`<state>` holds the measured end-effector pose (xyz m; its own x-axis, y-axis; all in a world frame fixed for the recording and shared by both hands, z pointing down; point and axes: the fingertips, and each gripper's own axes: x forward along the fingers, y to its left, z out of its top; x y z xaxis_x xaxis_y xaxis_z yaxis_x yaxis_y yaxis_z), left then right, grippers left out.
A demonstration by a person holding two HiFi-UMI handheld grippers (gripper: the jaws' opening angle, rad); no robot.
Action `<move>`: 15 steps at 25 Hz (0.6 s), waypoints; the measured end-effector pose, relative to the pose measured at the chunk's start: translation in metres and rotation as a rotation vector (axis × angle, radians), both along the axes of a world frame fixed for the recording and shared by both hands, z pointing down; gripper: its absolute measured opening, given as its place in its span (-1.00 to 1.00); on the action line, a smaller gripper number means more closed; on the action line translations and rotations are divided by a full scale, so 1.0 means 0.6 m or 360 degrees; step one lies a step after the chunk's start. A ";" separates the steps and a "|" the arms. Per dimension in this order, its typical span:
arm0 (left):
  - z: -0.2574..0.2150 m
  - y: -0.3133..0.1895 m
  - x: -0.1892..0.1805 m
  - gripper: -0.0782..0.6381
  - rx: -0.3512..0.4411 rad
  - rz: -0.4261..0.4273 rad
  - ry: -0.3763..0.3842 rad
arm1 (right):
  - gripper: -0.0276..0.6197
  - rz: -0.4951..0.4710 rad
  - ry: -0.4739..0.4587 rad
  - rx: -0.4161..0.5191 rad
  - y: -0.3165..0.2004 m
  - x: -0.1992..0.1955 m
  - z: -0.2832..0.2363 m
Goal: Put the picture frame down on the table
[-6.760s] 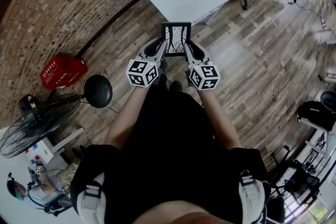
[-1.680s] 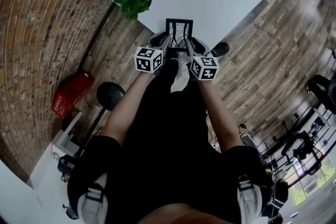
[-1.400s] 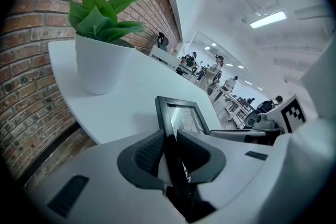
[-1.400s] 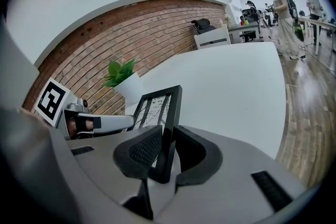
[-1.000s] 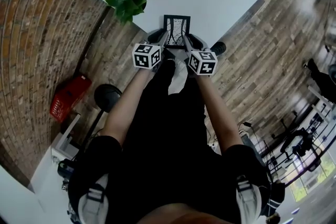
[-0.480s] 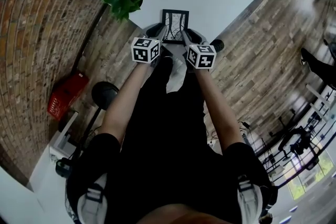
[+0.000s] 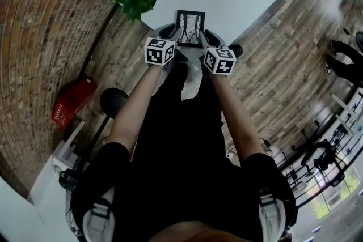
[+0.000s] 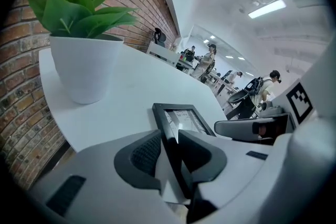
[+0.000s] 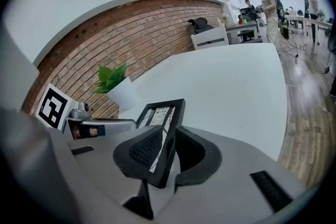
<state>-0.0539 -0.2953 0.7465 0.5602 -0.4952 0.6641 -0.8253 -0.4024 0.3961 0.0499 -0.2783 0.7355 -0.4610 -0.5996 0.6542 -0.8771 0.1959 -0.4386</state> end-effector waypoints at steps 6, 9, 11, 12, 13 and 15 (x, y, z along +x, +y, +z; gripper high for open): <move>-0.045 -0.009 -0.015 -0.59 0.0154 -0.0034 -0.0023 | -0.92 -0.0072 0.0039 0.0057 -0.003 0.000 -0.028; -0.063 -0.008 -0.014 -0.66 0.0180 -0.0011 0.0002 | -0.92 -0.0117 0.0099 0.0099 0.002 0.001 -0.042; -0.071 -0.003 -0.010 -0.68 0.0178 0.0023 0.0020 | -0.92 -0.0153 0.0156 0.0122 0.009 0.001 -0.052; -0.075 0.001 -0.009 -0.69 0.0180 0.0042 0.0021 | -0.92 -0.0168 0.0180 0.0134 0.013 0.001 -0.058; -0.079 0.006 -0.008 -0.70 0.0184 0.0060 0.0017 | -0.92 -0.0179 0.0198 0.0146 0.018 0.000 -0.063; -0.089 0.014 -0.008 -0.70 0.0196 0.0086 0.0014 | -0.92 -0.0189 0.0214 0.0168 0.026 0.000 -0.074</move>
